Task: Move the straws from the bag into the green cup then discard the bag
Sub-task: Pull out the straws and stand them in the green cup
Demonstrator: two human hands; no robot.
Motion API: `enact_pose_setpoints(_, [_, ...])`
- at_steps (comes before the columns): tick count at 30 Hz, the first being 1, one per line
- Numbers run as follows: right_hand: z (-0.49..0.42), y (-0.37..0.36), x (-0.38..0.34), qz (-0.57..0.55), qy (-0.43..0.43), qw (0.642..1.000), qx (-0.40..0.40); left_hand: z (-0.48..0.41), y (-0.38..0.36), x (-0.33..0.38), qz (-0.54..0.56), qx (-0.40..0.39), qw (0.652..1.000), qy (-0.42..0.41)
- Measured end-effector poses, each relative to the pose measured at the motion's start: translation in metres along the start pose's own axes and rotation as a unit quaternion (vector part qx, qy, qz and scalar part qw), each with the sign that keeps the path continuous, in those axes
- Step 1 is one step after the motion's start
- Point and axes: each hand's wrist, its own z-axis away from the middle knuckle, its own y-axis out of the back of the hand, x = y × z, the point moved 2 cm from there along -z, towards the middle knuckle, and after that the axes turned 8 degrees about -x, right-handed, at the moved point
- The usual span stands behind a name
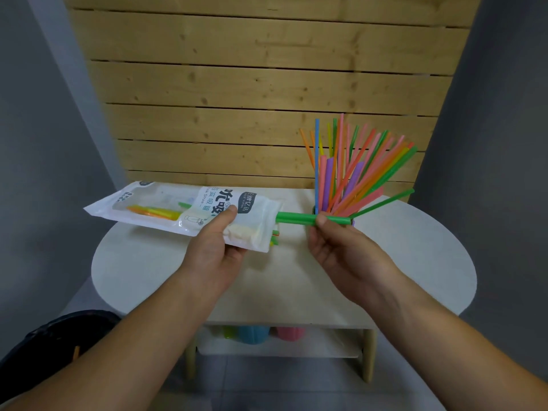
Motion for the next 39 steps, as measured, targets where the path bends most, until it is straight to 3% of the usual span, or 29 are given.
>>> enact_pose_setpoints(6, [0.006,-0.009,0.019,0.034,-0.01,0.999,-0.009,0.001,-0.003,-0.006,-0.001,-0.011,1.0,0.007])
enact_pose_setpoints(13, [0.002,-0.004,-0.006,0.127,0.11,0.984,0.067,-0.002,0.002,-0.002,0.01,0.008,1.0,0.0])
enact_pose_setpoints(17, [0.009,0.007,-0.04,0.142,0.164,0.974,0.067,-0.004,0.007,0.001,0.018,0.033,0.999,-0.007])
enact_pose_setpoints(28, [0.027,0.036,-0.113,0.261,0.302,0.906,0.14,-0.008,0.01,0.0,0.007,0.036,0.999,-0.016])
enact_pose_setpoints(35, [0.027,0.037,-0.121,0.427,0.312,0.834,0.157,-0.009,0.009,-0.005,-0.02,0.025,0.999,-0.012])
enact_pose_setpoints(39, [0.027,0.034,-0.12,0.45,0.305,0.829,0.129,-0.008,0.008,-0.007,-0.031,0.017,0.999,-0.009])
